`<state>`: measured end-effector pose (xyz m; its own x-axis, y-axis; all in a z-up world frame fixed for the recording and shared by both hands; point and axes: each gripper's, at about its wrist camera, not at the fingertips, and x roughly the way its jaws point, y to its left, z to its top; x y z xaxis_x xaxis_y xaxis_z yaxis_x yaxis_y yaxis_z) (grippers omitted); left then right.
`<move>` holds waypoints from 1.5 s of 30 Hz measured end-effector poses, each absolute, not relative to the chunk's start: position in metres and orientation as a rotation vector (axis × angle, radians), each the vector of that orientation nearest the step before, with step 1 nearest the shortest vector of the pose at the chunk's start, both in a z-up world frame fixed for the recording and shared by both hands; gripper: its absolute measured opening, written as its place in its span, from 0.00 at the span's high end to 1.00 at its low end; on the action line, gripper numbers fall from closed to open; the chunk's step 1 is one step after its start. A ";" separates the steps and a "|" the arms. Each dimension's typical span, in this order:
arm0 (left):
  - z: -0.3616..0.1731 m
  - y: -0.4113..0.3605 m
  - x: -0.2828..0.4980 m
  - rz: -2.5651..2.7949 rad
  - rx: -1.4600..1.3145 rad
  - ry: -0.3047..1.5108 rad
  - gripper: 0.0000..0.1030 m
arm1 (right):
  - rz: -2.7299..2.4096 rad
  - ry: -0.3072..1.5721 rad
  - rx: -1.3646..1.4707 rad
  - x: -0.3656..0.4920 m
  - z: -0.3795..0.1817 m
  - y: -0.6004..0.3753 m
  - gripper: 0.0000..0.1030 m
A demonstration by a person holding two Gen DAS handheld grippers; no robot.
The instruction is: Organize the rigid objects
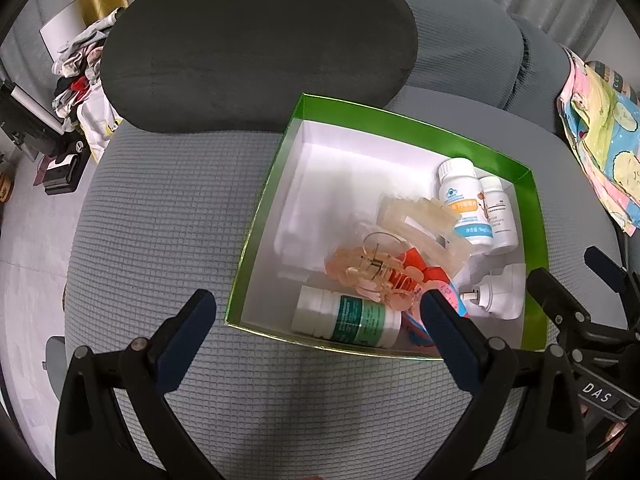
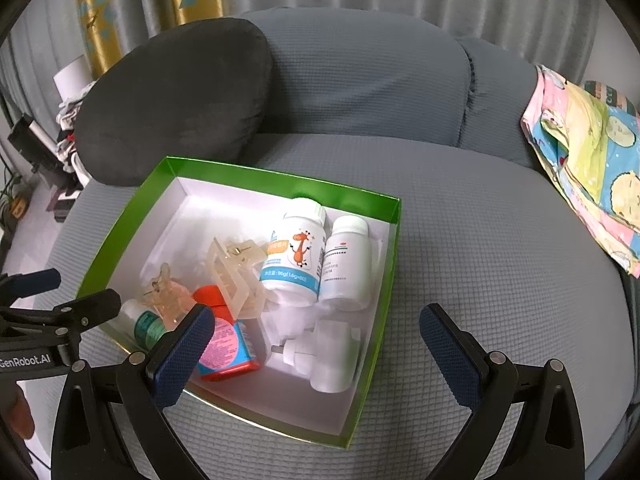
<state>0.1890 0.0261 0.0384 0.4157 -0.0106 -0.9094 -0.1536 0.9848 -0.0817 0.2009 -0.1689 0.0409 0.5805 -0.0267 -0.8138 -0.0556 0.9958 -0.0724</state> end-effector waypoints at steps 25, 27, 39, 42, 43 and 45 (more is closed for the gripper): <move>0.046 0.021 0.183 0.087 -0.154 1.131 0.01 | 0.014 0.940 -0.097 0.196 0.049 -0.167 0.01; 0.046 0.021 0.183 0.088 -0.153 1.130 0.01 | 0.012 0.940 -0.098 0.196 0.049 -0.168 0.01; 0.046 0.021 0.182 0.090 -0.151 1.137 0.01 | 0.016 0.942 -0.099 0.194 0.049 -0.166 0.01; 0.046 0.021 0.183 0.090 -0.150 1.138 0.01 | 0.016 0.942 -0.099 0.194 0.048 -0.166 0.01; 0.046 0.021 0.183 0.090 -0.150 1.138 0.01 | 0.016 0.941 -0.099 0.193 0.048 -0.166 0.01; 0.045 0.021 0.183 0.088 -0.149 1.138 0.01 | 0.016 0.940 -0.100 0.194 0.049 -0.166 0.01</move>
